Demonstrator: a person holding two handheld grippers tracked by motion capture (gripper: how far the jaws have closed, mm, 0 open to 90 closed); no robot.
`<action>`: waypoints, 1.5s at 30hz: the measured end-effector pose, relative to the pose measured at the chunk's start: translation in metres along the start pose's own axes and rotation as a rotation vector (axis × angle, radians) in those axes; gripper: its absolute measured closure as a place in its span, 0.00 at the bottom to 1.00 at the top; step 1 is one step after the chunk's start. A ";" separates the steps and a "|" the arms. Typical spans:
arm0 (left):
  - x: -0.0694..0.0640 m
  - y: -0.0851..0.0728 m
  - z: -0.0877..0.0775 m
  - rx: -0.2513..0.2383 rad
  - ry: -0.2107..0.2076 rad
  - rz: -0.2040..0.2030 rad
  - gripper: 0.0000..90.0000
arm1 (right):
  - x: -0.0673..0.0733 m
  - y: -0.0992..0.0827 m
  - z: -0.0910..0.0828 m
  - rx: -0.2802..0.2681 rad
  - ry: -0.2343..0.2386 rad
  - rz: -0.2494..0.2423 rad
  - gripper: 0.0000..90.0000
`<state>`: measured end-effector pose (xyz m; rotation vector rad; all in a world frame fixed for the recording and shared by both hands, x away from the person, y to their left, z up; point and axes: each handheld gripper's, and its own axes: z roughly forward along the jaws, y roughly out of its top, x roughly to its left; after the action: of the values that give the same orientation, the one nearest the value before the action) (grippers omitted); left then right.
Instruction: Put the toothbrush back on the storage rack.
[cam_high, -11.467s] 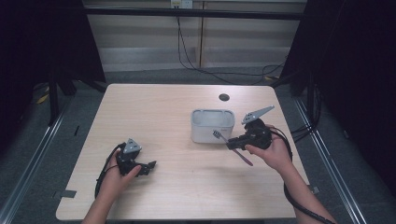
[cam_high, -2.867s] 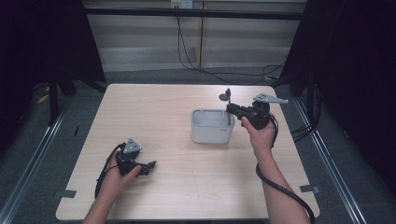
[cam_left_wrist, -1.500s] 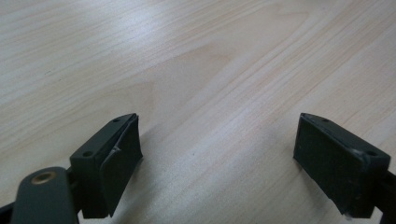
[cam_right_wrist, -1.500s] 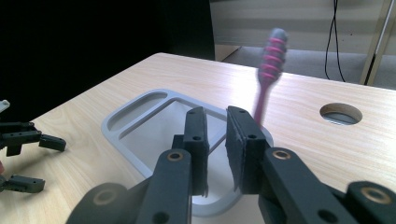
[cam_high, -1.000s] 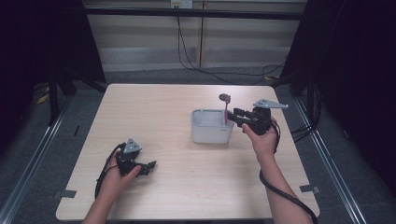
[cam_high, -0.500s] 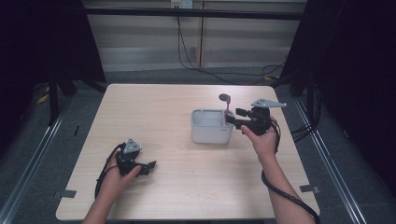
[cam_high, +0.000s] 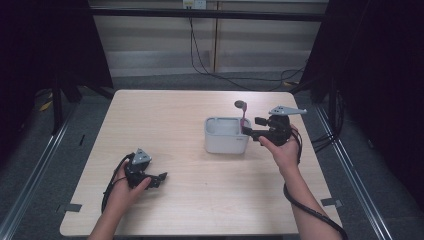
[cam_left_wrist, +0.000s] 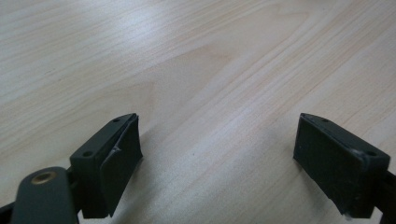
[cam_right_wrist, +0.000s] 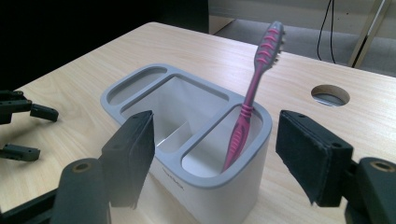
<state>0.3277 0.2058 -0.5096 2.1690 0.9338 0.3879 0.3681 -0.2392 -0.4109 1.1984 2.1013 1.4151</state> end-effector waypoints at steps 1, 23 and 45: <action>0.000 0.000 0.000 0.000 -0.001 -0.003 0.16 | 0.000 0.000 0.000 0.004 0.002 -0.001 0.31; 0.000 0.000 0.000 0.002 -0.002 0.001 0.16 | -0.009 -0.010 -0.023 0.063 0.007 -0.028 0.28; 0.000 0.000 0.000 0.001 -0.003 -0.002 0.16 | -0.014 -0.034 -0.035 0.088 0.019 -0.017 0.27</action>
<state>0.3277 0.2058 -0.5096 2.1692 0.9349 0.3831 0.3377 -0.2763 -0.4273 1.2015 2.2019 1.3443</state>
